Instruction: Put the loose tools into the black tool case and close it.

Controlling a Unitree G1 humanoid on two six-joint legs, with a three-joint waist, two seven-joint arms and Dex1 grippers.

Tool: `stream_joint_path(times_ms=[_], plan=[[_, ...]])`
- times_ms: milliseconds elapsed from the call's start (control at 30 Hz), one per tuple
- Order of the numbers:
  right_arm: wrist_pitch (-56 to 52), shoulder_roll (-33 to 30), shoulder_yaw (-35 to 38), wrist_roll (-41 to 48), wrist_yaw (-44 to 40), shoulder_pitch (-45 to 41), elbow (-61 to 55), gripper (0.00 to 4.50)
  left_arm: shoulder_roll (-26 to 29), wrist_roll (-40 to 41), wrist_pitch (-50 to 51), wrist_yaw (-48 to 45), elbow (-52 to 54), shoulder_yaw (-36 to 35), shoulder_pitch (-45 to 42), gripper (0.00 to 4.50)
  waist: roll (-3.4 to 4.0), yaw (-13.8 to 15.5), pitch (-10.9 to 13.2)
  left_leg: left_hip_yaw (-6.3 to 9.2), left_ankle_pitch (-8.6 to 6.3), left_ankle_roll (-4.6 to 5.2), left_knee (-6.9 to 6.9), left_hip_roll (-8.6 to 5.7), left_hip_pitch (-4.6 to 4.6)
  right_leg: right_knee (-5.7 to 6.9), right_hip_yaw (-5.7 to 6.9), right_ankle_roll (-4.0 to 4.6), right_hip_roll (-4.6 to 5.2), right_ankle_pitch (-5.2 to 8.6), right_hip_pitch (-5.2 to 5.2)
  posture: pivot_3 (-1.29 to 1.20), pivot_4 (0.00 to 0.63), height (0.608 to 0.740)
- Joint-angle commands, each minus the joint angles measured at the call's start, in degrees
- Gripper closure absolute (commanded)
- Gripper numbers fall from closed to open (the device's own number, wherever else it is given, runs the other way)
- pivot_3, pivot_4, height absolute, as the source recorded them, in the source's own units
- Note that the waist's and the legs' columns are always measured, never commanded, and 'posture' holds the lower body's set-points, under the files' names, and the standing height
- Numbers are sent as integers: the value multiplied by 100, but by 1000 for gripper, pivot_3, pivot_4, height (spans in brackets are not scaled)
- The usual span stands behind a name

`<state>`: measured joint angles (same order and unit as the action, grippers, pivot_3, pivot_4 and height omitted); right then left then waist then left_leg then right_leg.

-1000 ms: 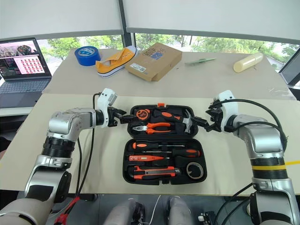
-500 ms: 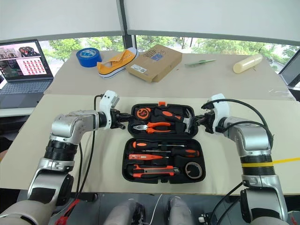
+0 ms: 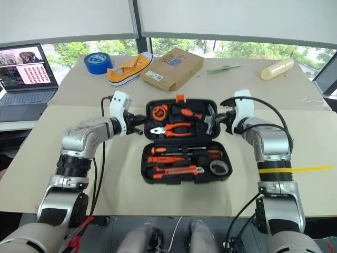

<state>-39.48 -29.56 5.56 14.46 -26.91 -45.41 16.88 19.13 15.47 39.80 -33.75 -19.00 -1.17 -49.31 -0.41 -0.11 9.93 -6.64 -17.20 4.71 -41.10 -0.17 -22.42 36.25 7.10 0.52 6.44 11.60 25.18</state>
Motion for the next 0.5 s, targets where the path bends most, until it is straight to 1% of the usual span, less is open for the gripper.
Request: stream_joint_path(times_ms=[33, 200, 300, 400, 433, 500], plan=[[1015, 49, 175, -35, -69, -256, -194, 4483, -168, -133, -917, -208, -56, 160, -246, 4491, 0, -7, 0, -3, 2, -3, 19, -1, 0, -3, 2, 0, -5, 0, 1, 0, 150, 731], [1376, 80, 223, 29, -216, 328, -648, 4483, -109, -341, -1596, -406, 276, 364, 302, 4491, 1, -15, 0, -10, 2, -3, 40, 0, -12, -16, 10, -5, -18, 4, 15, 0, 150, 731], [1727, 102, 314, 0, -185, 839, -1199, 4483, -82, -319, -1823, -370, 777, 321, 815, 4491, 1, -17, -1, -11, 2, -3, 44, 0, -12, -26, 10, -9, -18, 7, 12, 0, 150, 731], [2491, -91, 199, -277, -367, 1697, -1916, 4483, 89, -521, -2480, -344, 1445, 361, 1608, 4491, 3, -18, -3, -9, 2, -3, 49, 2, -5, -35, 7, -10, -17, 7, 4, 0, 150, 731], [2743, -158, 165, -363, -433, 1929, -2079, 4483, 133, -553, -2536, -295, 1603, 337, 1792, 4491, 3, -18, -3, -9, 1, -4, 54, 2, 6, -34, 5, -11, -16, 8, -4, 0, 150, 731], [2883, -209, 300, -239, -524, 2314, -2403, 4483, 232, -558, -2497, -175, 1943, 234, 2148, 4491, 3, -17, -3, -10, 1, -4, 55, 2, 13, -35, 2, -11, -16, 8, -10, 0, 150, 731]])
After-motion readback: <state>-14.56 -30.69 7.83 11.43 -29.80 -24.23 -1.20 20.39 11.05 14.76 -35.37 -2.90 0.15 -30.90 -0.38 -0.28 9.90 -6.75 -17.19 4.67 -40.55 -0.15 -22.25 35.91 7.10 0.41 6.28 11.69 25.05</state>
